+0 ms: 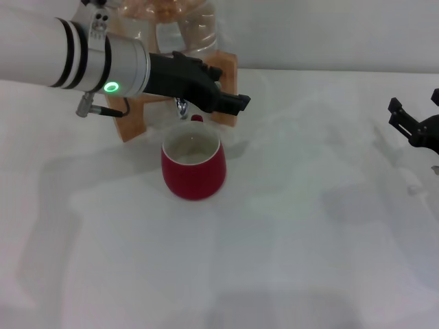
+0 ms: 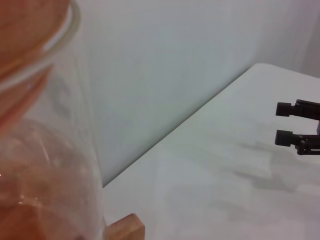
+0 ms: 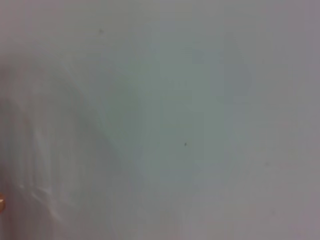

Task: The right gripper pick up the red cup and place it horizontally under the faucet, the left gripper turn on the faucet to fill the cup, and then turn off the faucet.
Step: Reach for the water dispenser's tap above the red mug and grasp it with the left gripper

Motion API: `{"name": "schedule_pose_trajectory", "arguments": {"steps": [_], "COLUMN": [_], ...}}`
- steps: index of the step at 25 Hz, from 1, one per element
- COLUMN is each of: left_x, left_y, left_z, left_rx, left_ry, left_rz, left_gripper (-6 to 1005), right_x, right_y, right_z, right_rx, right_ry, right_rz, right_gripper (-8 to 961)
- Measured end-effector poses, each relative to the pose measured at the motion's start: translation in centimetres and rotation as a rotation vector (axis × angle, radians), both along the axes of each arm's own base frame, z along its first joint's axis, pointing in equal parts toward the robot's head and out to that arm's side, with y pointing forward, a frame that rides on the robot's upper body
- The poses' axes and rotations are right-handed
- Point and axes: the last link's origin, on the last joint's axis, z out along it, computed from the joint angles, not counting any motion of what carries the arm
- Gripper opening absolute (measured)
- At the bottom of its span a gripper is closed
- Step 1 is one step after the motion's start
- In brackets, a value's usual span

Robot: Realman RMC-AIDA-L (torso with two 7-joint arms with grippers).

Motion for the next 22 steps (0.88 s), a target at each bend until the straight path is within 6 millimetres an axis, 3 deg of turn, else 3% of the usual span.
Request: {"name": "schedule_pose_trajectory", "arguments": {"steps": [22], "left_x": [0.16], "left_y": [-0.47], "left_z": [0.11], "left_rx": [-0.005], "left_ry": [-0.007], "left_rz": [-0.021], "left_gripper": [764], "right_x": [-0.10], "right_y": [0.09], "right_z": [-0.08], "right_rx": [-0.001], "right_ry": [0.001], "right_rz": [-0.001], "right_gripper": [872]}}
